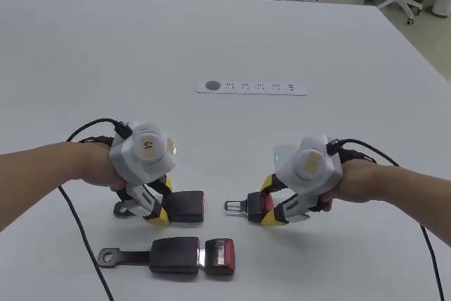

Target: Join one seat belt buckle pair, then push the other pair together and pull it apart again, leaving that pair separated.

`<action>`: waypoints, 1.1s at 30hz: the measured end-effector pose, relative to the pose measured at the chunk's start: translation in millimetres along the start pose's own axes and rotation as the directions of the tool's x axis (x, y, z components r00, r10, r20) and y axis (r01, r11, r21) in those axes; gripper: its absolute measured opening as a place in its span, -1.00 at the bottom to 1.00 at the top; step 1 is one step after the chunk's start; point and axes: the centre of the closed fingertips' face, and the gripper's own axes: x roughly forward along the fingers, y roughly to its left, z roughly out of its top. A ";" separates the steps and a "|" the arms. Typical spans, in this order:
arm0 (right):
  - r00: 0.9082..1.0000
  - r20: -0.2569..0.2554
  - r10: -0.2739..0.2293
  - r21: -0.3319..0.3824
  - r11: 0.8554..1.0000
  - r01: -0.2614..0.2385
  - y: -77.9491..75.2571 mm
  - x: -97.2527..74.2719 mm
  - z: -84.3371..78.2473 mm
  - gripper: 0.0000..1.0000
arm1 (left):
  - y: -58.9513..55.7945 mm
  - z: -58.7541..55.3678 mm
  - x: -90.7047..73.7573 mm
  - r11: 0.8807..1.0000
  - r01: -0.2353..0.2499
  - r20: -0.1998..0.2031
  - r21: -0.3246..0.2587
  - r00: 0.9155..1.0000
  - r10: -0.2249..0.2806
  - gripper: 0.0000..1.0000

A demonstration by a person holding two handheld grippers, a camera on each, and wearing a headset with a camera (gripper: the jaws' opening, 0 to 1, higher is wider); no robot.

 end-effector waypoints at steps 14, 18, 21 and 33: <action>1.000 0.029 0.007 -0.014 1.000 -0.007 3.7 12.6 20.3 -0.40 | -0.2 0.4 0.0 1.000 0.003 -0.033 -0.001 0.999 -0.003 -0.37; 0.999 0.038 0.010 -0.010 1.000 -0.009 3.0 15.4 24.9 -0.40 | -4.6 4.9 -2.4 1.000 0.003 -0.032 -0.002 0.999 -0.003 -0.37; 0.999 0.044 0.012 -0.012 1.000 -0.011 5.8 15.2 31.6 -0.40 | -3.0 3.4 -0.7 1.000 0.004 -0.033 -0.002 0.999 -0.004 -0.37; 0.998 0.058 0.011 -0.042 0.999 -0.008 5.9 25.7 46.8 -0.40 | 2.2 -1.4 1.9 1.000 -0.001 -0.021 -0.013 1.000 0.000 -0.37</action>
